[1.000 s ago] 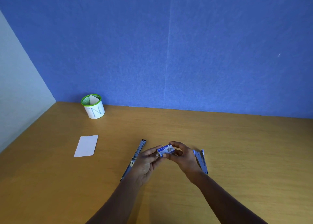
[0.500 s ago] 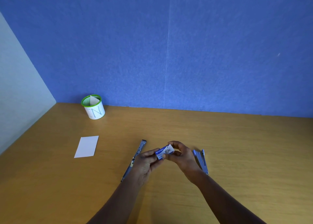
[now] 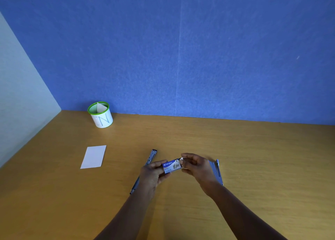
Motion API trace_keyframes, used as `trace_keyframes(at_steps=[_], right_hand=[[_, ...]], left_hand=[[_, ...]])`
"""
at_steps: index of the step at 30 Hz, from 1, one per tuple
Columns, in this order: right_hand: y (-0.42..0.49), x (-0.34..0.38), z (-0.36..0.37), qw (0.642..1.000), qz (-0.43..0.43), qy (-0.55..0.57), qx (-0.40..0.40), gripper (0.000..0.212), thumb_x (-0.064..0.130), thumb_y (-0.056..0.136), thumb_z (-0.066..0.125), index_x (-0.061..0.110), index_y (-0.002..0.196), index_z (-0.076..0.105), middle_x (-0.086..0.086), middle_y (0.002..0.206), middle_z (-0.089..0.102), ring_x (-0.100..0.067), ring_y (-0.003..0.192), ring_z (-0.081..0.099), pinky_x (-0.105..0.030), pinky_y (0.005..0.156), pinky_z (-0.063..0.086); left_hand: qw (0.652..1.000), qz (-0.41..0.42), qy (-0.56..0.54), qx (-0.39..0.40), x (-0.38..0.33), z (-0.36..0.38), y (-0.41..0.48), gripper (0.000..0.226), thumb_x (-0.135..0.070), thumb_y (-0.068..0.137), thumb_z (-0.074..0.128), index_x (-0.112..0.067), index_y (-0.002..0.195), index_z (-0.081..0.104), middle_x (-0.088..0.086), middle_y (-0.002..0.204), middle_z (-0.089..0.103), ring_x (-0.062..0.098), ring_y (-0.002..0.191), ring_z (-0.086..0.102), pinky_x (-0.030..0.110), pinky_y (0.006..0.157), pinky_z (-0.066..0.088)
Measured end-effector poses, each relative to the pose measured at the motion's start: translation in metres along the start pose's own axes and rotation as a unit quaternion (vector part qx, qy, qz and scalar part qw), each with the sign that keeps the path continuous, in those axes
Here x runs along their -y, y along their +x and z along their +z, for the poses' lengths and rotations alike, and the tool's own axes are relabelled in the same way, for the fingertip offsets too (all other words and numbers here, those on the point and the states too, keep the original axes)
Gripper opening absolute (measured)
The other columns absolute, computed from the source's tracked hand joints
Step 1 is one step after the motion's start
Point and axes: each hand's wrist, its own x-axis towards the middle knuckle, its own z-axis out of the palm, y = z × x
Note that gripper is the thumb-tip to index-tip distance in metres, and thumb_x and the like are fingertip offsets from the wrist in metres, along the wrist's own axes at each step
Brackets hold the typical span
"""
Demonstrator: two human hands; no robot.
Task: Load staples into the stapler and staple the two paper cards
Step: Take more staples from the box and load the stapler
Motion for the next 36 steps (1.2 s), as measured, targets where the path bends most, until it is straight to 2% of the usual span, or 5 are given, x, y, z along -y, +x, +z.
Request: trace_keyframes(at_steps=[10, 18, 23, 27, 36], right_hand=[[-0.003, 0.004, 0.002, 1.000, -0.015, -0.009, 0.011, 0.024, -0.002, 0.091, 0.050, 0.012, 0.085, 0.068, -0.011, 0.086, 0.067, -0.015, 0.077, 0.065, -0.018, 0.067, 0.057], [-0.003, 0.003, 0.003, 1.000, 0.009, 0.021, -0.002, 0.011, -0.002, 0.086, 0.059, 0.008, 0.083, 0.063, -0.008, 0.082, 0.067, -0.015, 0.077, 0.065, -0.019, 0.064, 0.057], [-0.002, 0.000, 0.003, 0.996, 0.044, 0.075, -0.026, 0.014, -0.005, 0.088, 0.054, 0.005, 0.082, 0.062, -0.011, 0.081, 0.065, -0.017, 0.074, 0.064, -0.018, 0.062, 0.057], [0.000, -0.001, 0.004, 0.993, 0.062, 0.092, -0.034, 0.016, -0.006, 0.088, 0.052, 0.004, 0.083, 0.062, -0.014, 0.085, 0.064, -0.018, 0.077, 0.063, -0.018, 0.063, 0.057], [0.000, -0.003, 0.003, 0.976, 0.160, 0.148, 0.014, 0.028, -0.011, 0.092, 0.036, 0.002, 0.090, 0.060, -0.012, 0.087, 0.065, -0.018, 0.077, 0.062, -0.019, 0.062, 0.056]], left_hand=[[1.000, -0.009, -0.002, 0.007, 0.001, -0.002, 0.002, 0.026, 0.012, 0.088, 0.049, -0.007, 0.087, 0.067, 0.013, 0.093, 0.068, 0.020, 0.082, 0.064, 0.018, 0.055, 0.057], [1.000, 0.001, 0.015, 0.000, 0.000, 0.000, 0.004, 0.026, 0.010, 0.090, 0.047, -0.006, 0.093, 0.067, 0.012, 0.091, 0.068, 0.020, 0.080, 0.065, 0.019, 0.055, 0.056], [1.000, -0.006, 0.005, -0.023, -0.006, 0.007, 0.003, 0.027, -0.001, 0.095, 0.038, -0.001, 0.100, 0.065, 0.016, 0.094, 0.068, 0.027, 0.078, 0.066, 0.031, 0.063, 0.057], [1.000, 0.010, 0.005, -0.004, -0.010, 0.015, 0.000, 0.024, -0.021, 0.093, 0.053, -0.005, 0.106, 0.064, 0.016, 0.104, 0.065, 0.026, 0.077, 0.066, 0.028, 0.059, 0.058], [0.973, 0.144, 0.182, 0.007, -0.008, 0.019, -0.002, 0.031, 0.006, 0.082, 0.062, -0.006, 0.111, 0.065, 0.007, 0.081, 0.063, 0.014, 0.074, 0.065, 0.020, 0.064, 0.057]])
